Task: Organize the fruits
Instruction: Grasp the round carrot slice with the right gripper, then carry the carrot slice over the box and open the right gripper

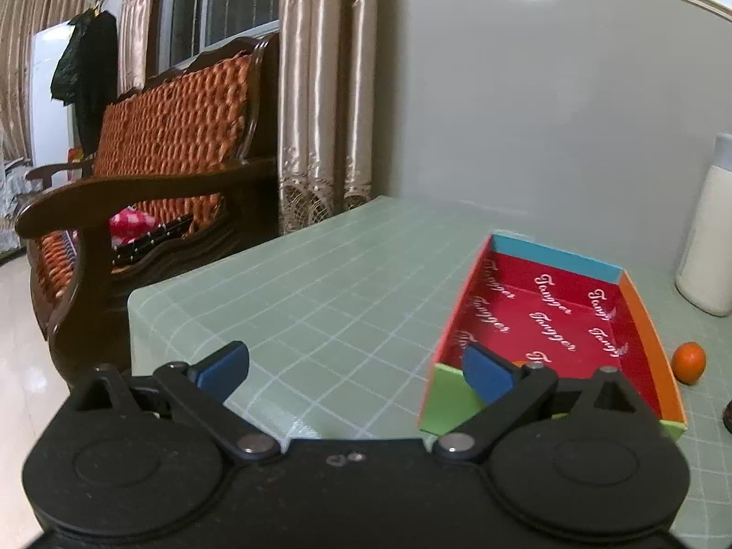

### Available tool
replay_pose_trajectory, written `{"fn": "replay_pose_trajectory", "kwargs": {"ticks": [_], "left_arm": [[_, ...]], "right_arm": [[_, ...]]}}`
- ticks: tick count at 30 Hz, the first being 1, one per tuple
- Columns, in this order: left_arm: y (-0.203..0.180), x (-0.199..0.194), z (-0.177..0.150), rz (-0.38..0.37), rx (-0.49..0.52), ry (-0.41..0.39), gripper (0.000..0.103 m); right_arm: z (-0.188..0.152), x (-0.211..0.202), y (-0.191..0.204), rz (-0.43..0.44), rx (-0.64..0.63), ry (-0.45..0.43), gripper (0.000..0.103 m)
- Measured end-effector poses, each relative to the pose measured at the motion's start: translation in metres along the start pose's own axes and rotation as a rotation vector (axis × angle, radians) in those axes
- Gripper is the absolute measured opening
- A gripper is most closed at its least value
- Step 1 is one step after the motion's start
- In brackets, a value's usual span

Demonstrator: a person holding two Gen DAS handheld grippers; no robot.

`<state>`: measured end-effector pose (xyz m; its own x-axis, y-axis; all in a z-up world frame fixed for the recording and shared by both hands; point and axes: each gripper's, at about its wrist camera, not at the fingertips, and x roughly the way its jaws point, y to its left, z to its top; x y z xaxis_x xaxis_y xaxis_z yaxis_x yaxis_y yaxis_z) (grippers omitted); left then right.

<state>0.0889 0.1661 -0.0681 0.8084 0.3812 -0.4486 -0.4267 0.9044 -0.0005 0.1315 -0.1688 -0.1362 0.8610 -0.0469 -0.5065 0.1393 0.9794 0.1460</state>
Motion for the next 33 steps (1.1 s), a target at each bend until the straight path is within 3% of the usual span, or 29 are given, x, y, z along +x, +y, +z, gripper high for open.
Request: {"fn": "replay_pose_trajectory", "kwargs": {"ticks": [6,9,12,16,25,33], "left_arm": [[0.013,0.005,0.0,0.01,-0.044,0.029,0.094],[0.019,0.007,-0.001,0.021,-0.068,0.039,0.094],[0.024,0.007,-0.002,0.03,-0.082,0.045,0.094],[0.031,0.007,-0.002,0.047,-0.097,0.046,0.094],[0.053,0.007,-0.003,0.082,-0.148,0.057,0.094],[0.058,0.004,-0.002,0.074,-0.161,0.049,0.094]], "right_arm": [[0.0,-0.006,0.005,0.041,-0.002,-0.021,0.034],[0.003,-0.017,0.012,0.126,0.012,-0.063,0.034],[0.007,-0.03,0.022,0.265,0.03,-0.106,0.034],[0.014,-0.042,0.046,0.363,-0.006,-0.14,0.034],[0.028,-0.045,0.106,0.572,-0.084,-0.111,0.034],[0.023,-0.033,0.155,0.619,-0.176,-0.057,0.034]]}}
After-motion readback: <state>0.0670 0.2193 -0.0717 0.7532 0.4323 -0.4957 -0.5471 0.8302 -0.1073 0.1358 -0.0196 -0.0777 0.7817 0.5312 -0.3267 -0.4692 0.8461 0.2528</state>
